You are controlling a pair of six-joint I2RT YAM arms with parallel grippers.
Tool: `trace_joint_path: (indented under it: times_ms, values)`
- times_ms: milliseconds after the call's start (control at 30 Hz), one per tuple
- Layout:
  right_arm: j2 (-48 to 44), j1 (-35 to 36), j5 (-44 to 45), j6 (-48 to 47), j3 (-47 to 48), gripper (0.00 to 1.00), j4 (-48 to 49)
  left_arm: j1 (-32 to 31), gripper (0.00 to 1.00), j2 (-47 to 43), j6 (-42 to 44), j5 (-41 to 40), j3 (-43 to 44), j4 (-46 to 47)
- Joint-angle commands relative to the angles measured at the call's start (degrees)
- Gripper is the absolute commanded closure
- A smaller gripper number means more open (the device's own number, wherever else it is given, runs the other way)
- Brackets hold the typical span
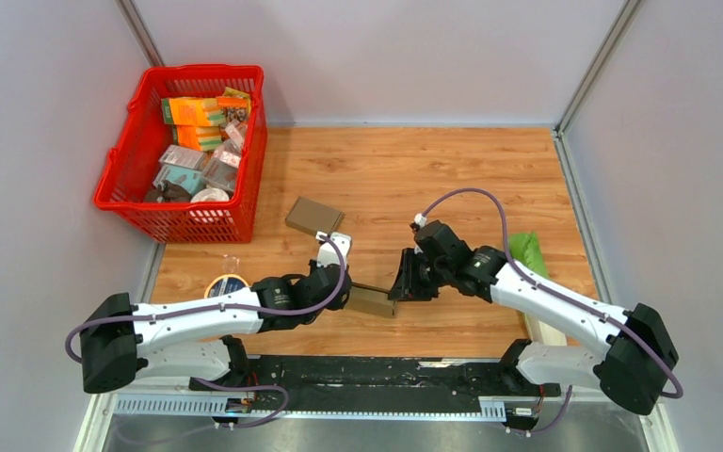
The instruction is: Fold the paper box
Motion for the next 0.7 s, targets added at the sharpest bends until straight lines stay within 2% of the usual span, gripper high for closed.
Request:
trace_joint_path:
  times_ms: [0, 267, 400, 567, 667]
  values:
    - [1.4, 0.2, 1.4, -2.9, 3.2, 0.76, 0.3, -1.0, 1.0, 1.4, -1.0, -1.1, 1.4, -1.4]
    - [3.1, 0.1, 0.5, 1.7, 0.3, 0.85, 4.3, -2.2, 1.0, 1.6, -2.1, -2.5, 1.8, -1.7]
    - [2.1, 0.1, -0.4, 5.3, -4.2, 0.91, 8.4, -3.6, 1.0, 1.1, -3.8, -4.1, 0.8, -2.0]
    - [0.0, -0.5, -1.9, 9.0, -9.9, 0.92, 17.5, -4.6, 1.0, 0.3, -5.8, -5.1, -0.9, -1.7]
    - [-0.2, -0.6, -2.6, 8.8, -11.5, 0.92, 19.6, -5.3, 1.0, -0.4, -6.4, -5.5, -1.6, -1.7]
